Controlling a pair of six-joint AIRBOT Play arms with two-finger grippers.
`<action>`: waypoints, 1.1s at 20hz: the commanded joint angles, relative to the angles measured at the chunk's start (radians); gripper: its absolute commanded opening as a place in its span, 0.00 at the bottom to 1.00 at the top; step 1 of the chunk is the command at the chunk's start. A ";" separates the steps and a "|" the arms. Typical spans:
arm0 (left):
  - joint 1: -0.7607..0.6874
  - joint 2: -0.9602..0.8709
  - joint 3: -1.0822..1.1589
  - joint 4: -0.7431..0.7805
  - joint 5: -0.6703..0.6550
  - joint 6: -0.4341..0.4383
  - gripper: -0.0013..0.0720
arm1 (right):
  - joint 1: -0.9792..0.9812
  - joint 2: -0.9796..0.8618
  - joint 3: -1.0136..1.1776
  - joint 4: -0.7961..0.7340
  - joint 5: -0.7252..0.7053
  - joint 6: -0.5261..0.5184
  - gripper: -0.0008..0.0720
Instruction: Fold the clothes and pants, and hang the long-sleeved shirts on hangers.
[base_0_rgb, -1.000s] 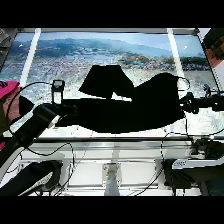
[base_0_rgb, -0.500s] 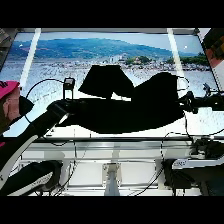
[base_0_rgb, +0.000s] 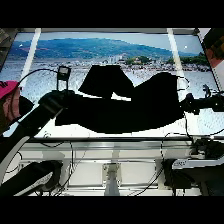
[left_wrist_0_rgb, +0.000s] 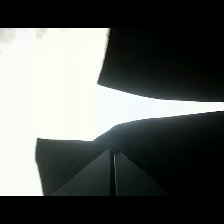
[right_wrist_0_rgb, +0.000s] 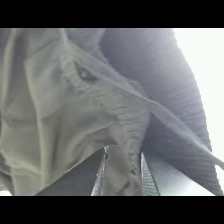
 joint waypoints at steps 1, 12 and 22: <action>0.001 0.153 0.042 0.140 -0.299 0.061 0.02 | 0.000 0.000 0.003 -0.007 -0.023 0.001 0.35; 0.096 0.343 -0.017 0.232 -0.619 0.141 0.02 | -0.001 0.000 0.060 -0.105 0.012 -0.076 0.22; 0.471 0.332 -0.142 0.147 0.189 0.154 0.02 | 0.000 0.000 0.060 -0.117 0.010 -0.074 0.04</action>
